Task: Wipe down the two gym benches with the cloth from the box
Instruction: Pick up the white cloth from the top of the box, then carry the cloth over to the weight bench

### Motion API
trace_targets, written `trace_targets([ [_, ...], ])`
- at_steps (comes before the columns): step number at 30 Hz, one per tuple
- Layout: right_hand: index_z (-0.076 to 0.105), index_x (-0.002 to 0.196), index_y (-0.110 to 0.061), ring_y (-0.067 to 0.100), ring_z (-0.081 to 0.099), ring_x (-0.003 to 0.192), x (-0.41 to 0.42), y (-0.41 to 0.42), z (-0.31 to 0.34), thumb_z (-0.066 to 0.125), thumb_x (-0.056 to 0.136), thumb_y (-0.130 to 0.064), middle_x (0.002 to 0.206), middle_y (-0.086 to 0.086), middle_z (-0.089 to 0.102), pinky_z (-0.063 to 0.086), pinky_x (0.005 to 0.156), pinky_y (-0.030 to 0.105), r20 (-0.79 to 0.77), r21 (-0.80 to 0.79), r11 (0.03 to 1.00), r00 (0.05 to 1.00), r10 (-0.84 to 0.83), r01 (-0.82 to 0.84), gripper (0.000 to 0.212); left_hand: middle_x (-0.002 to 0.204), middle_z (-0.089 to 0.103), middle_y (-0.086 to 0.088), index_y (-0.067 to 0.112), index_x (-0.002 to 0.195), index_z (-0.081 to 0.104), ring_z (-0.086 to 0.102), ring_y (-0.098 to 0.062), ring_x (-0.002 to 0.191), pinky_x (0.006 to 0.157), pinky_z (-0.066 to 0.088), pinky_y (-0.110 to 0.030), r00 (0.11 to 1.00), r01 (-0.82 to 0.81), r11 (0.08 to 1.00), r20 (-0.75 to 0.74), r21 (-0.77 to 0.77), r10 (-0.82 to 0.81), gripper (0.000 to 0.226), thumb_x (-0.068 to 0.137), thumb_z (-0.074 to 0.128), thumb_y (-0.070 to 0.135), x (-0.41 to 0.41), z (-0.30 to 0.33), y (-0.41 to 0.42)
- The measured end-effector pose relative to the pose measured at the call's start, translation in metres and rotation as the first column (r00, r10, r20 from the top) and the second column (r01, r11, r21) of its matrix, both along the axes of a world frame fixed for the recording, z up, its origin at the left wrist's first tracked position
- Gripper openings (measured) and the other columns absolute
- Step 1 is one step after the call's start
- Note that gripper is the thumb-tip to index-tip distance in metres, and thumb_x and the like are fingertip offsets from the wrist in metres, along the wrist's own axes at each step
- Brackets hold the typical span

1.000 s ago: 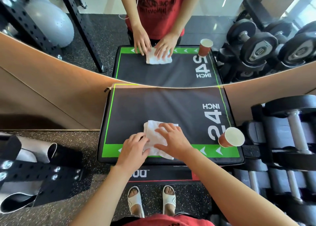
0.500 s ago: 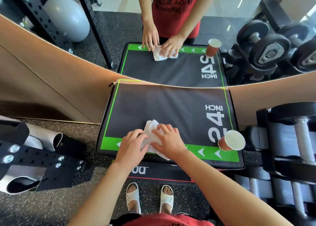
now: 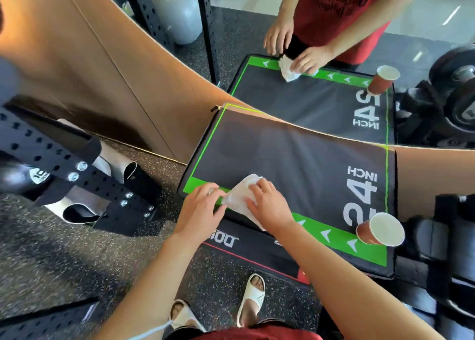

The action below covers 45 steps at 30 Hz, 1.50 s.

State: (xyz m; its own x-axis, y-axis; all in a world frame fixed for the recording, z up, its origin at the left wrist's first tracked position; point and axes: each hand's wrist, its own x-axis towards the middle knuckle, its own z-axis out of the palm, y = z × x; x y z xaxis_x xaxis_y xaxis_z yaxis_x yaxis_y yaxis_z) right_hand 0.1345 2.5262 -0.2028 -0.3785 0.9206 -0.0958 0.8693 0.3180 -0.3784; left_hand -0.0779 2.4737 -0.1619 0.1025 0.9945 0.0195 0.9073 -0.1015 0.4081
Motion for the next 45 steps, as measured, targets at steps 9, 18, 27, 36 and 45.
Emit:
trace_targets([
  [9,0.062,0.124,-0.008,0.037,0.053,0.113,-0.096,-0.030,0.024,0.061,0.101,-0.034,0.125,0.014,0.053,0.051,0.083,0.048,-0.100,0.085,0.982,0.980,0.174,-0.166,0.035,0.134,0.061,-0.002,0.014,0.121,0.071,0.058,-0.028,0.121,0.101,0.050,-0.043,0.987,-0.161,0.986,0.024,0.036,0.160,0.028,0.094,0.074,0.021,-0.078,0.012,-0.061],
  [18,0.064,0.122,-0.003,0.039,0.055,0.112,-0.215,-0.105,0.039,0.064,0.100,-0.029,0.126,0.016,0.056,0.053,0.086,0.049,-0.066,0.142,0.916,0.920,0.386,-0.375,0.034,0.133,0.060,0.000,0.015,0.123,0.070,0.057,-0.024,0.120,0.098,0.052,-0.043,0.933,-0.358,0.930,0.074,0.087,0.353,0.031,0.095,0.075,0.028,-0.186,0.022,-0.168],
  [27,0.062,0.125,-0.006,0.030,0.054,0.116,-0.350,-0.201,0.064,0.062,0.102,-0.031,0.123,0.010,0.054,0.055,0.081,0.042,-0.152,0.181,0.794,0.781,0.606,-0.580,0.034,0.127,0.069,0.002,0.015,0.134,0.062,0.064,-0.021,0.115,0.098,0.054,-0.043,0.835,-0.549,0.830,0.117,0.101,0.538,0.043,0.097,0.072,0.035,-0.277,0.032,-0.289],
  [36,0.061,0.133,-0.007,0.030,0.055,0.116,-0.447,-0.286,0.084,0.069,0.094,-0.051,0.128,0.009,0.053,0.052,0.097,0.042,-0.161,0.097,0.621,0.603,0.781,-0.778,0.059,0.114,0.075,0.001,0.017,0.124,0.068,0.069,-0.021,0.103,0.094,0.054,-0.043,0.691,-0.723,0.683,0.103,0.104,0.716,0.029,0.099,0.070,0.030,-0.340,0.048,-0.404],
  [45,0.062,0.127,-0.013,0.023,0.057,0.111,-0.526,-0.363,0.076,0.071,0.092,-0.036,0.121,0.001,0.050,0.057,0.092,0.037,-0.124,0.193,0.330,0.311,0.942,-0.924,0.043,0.116,0.073,-0.001,0.017,0.129,0.067,0.067,-0.028,0.105,0.097,0.051,-0.047,0.396,-0.918,0.386,0.183,0.090,0.900,0.036,0.096,0.073,0.029,-0.356,0.040,-0.511],
])
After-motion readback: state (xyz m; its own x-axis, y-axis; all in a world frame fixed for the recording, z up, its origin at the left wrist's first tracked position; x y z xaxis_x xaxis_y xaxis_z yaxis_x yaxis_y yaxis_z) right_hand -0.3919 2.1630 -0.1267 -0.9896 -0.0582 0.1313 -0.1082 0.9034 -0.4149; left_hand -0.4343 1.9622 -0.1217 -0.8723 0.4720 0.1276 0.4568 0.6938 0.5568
